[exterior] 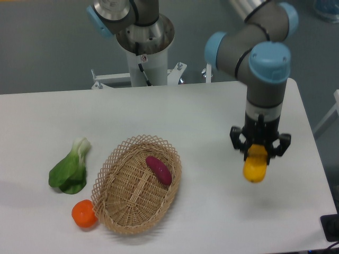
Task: Place the mango on the table
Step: 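Carry the yellow mango in the gripper down toward the table surface, then lower the mango onto the table and open the gripper to release it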
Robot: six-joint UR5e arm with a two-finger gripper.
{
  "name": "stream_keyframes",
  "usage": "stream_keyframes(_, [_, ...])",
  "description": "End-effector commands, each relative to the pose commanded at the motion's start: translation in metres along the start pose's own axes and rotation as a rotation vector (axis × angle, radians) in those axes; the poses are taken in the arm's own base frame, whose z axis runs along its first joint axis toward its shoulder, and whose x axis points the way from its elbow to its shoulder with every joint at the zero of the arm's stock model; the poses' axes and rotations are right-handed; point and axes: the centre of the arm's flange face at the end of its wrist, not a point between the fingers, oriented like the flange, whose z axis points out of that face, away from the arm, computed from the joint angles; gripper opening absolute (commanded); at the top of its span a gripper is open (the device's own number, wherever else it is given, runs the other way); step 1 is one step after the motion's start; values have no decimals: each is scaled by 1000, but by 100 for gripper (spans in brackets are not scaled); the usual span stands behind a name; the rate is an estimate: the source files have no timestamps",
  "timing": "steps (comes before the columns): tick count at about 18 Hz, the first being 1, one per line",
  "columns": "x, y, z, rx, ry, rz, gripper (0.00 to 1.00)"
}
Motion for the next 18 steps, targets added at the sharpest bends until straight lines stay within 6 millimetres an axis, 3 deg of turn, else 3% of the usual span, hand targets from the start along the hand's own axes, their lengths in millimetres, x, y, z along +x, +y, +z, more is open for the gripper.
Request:
stream_keyframes(2, [5, -8, 17, -4, 10, -24, 36])
stream_keyframes(12, [29, -5, 81, -62, 77, 7, 35])
stream_keyframes(18, [37, -2, 98, -80, 98, 12, 35])
